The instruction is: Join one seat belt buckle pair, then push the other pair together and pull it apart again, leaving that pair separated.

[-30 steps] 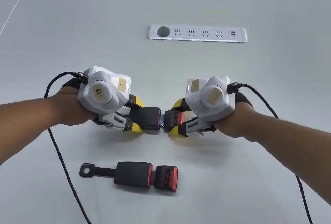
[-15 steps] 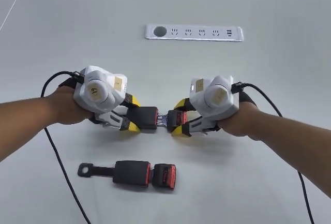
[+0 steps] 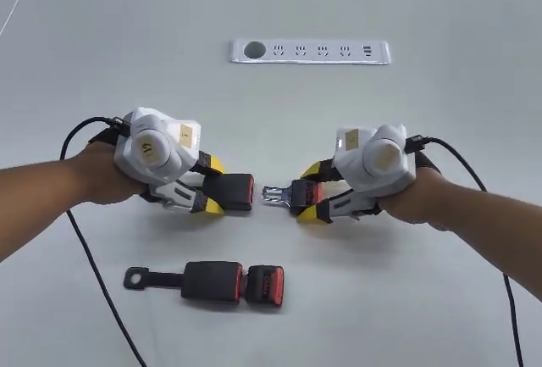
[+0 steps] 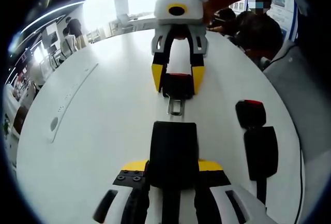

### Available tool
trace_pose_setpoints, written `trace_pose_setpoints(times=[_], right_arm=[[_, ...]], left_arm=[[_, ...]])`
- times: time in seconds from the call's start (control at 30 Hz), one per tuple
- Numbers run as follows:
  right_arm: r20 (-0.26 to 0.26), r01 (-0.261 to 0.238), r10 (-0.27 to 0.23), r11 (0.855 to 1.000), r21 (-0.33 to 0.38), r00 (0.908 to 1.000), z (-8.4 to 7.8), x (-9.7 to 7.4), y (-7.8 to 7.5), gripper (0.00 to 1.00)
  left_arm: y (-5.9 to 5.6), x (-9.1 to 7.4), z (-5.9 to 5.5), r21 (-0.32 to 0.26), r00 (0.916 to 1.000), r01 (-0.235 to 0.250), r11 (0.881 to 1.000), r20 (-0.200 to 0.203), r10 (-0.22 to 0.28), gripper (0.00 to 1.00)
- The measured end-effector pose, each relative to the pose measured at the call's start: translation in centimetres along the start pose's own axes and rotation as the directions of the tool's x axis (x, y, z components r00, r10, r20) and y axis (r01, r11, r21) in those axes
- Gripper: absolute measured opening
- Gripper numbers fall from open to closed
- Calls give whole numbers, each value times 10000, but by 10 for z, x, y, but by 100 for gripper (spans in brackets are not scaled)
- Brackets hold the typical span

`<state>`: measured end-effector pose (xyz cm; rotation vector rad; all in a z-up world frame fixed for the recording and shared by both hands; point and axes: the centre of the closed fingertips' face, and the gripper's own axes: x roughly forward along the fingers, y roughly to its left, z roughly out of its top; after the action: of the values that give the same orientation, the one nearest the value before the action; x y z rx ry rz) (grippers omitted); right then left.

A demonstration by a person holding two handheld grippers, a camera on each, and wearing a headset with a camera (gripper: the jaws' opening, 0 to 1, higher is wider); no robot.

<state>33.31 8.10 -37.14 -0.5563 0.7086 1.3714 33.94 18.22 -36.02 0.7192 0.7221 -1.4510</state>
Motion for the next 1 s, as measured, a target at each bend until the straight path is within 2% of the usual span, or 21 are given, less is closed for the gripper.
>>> trace_pose_setpoints(times=[0.77,1.0], right_arm=[[31,186,-186,9997,170,9998,-37,-36,-2,36],[-68,237,-236,9995,203,9997,-43,-43,0,36]], left_arm=[[-1,1,0,-51,10000,8,10000,-84,-8,34],[-1,1,-1,-104,9999,-7,9999,-142,6,35]])
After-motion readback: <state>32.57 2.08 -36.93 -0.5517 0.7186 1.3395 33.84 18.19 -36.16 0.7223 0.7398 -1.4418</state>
